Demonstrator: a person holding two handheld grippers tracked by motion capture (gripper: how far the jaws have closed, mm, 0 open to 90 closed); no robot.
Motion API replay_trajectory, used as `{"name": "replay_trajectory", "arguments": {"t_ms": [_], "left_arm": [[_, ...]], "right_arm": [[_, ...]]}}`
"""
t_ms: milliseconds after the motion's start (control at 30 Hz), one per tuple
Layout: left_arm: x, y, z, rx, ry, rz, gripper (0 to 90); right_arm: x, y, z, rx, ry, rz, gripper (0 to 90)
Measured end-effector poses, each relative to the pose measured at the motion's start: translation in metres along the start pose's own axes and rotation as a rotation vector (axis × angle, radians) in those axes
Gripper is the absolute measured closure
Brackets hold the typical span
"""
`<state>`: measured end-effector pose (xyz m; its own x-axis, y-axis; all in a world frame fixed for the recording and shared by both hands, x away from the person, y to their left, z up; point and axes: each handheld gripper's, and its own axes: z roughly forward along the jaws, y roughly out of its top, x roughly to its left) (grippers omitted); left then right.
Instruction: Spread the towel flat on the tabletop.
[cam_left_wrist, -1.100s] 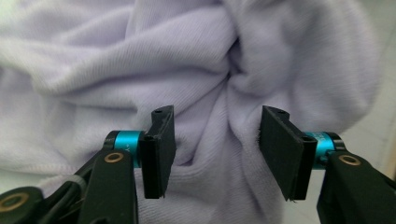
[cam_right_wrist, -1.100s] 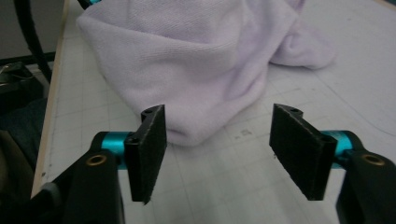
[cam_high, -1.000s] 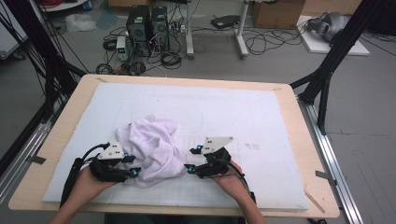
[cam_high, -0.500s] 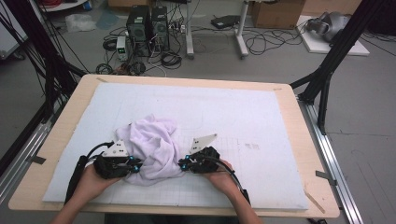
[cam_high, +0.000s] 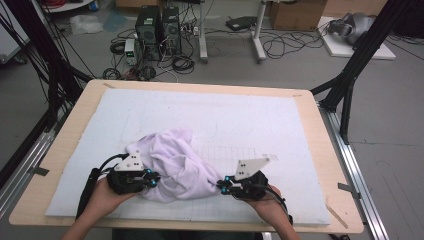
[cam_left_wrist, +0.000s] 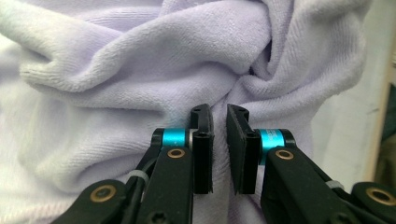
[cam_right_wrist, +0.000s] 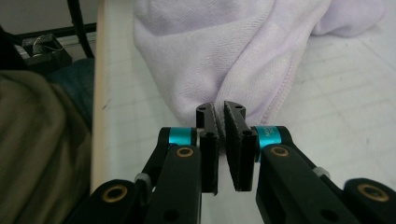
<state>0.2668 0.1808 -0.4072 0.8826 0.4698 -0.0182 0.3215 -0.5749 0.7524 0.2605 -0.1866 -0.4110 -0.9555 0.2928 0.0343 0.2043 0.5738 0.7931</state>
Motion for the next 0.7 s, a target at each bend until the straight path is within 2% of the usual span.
{"name": "replay_trajectory", "arguments": {"t_ms": [100,133,167,300,367,433,500,600,700], "left_arm": [[-0.009,0.006,0.007,-0.007,-0.032,0.01,80.5],[-0.012,0.008,0.01,-0.005,-0.04,0.015,80.6],[-0.014,0.01,0.013,-0.003,-0.05,0.022,80.6],[-0.021,0.013,0.024,0.002,-0.078,0.035,79.7],[-0.022,0.013,0.024,-0.002,-0.087,0.034,77.8],[-0.022,0.013,0.018,-0.009,-0.084,0.031,69.3],[-0.021,0.011,0.009,-0.02,-0.066,0.031,62.5],[-0.018,0.007,-0.005,-0.043,-0.034,0.015,57.0],[-0.011,0.003,-0.016,-0.053,0.003,-0.003,54.0]], "right_arm": [[0.015,-0.012,-0.016,0.009,-0.009,0.0,84.7],[0.026,-0.019,-0.026,0.02,-0.011,0.002,84.7],[0.026,-0.019,-0.026,0.02,-0.011,0.002,84.7],[0.042,-0.033,-0.036,0.064,0.006,0.016,84.0],[0.042,-0.035,-0.035,0.07,0.009,0.01,82.7],[0.04,-0.034,-0.035,0.053,0.021,0.016,77.1],[0.035,-0.028,-0.038,0.015,0.016,0.021,67.9],[0.024,-0.017,-0.044,-0.05,0.007,0.028,61.9],[0.01,-0.003,-0.041,-0.077,-0.017,0.022,57.8]]}}
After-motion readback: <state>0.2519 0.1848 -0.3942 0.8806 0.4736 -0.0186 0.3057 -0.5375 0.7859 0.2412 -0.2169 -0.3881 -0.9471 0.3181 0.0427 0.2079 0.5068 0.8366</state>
